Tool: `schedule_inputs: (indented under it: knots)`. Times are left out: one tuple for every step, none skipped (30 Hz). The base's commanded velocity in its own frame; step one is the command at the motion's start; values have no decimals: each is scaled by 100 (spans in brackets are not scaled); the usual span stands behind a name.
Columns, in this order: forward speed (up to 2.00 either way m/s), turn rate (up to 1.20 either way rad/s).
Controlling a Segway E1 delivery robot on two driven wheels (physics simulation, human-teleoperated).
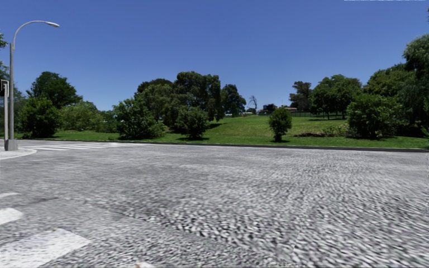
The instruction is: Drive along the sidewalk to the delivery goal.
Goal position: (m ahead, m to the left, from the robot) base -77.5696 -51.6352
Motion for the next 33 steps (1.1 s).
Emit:
schedule_inputs:
  knots:
    - [-35,-27]
    - [-35,-27]
    - [-35,-27]
    - [-35,-27]
    - [-35,-27]
    - [-35,-27]
    - [-35,-27]
    - [-35,-27]
    - [-35,-27]
    - [-35,-27]
    - [-35,-27]
    - [-35,-27]
    - [-35,-28]
    - [-35,-28]
    - [-35,-28]
    - [-35,-28]
    - [-35,-28]
    - [-35,-28]
    - [-35,-29]
    - [-35,-29]
    - [-35,-29]
    - [-35,-29]
    - [-35,-29]
    - [-35,-30]
    - [-35,-32]
    - [-35,-33]
    - [-35,-34]
    - [-35,-34]
    - [-35,-34]
    - [-36,-35]
    - [-39,-35]
    - [-39,-35]
    - [-39,-36]
